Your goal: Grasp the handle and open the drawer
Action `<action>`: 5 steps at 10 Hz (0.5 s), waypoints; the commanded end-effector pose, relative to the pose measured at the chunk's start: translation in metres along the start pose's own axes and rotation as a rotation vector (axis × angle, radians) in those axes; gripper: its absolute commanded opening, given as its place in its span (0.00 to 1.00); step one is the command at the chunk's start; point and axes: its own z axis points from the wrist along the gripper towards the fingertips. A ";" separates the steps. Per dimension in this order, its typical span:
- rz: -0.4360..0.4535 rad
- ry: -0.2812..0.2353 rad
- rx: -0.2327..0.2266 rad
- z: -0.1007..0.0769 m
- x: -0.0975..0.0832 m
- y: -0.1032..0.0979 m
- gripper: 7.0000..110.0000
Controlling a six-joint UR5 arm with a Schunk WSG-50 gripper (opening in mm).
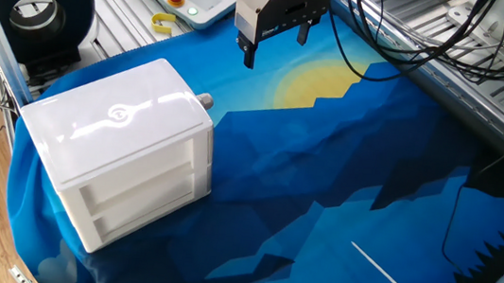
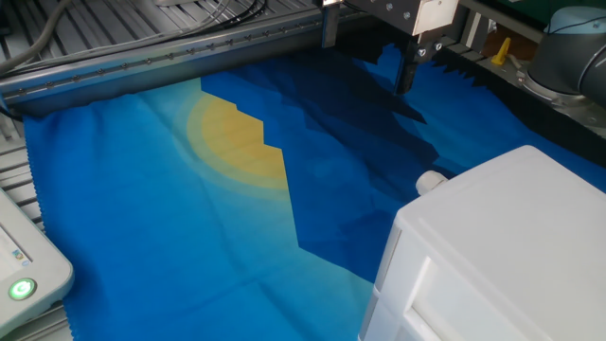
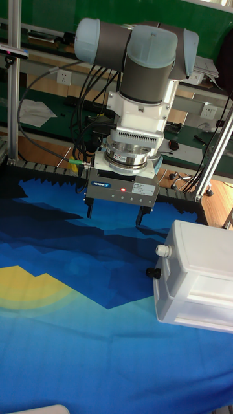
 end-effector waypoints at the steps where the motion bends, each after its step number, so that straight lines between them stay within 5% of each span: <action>1: -0.108 -0.106 -0.032 -0.002 -0.026 0.011 0.99; 2: -0.108 -0.106 -0.032 0.000 -0.026 0.011 0.99; 3: -0.110 -0.106 -0.033 0.001 -0.026 0.011 0.00; 5: -0.110 -0.106 -0.033 0.001 -0.026 0.011 0.00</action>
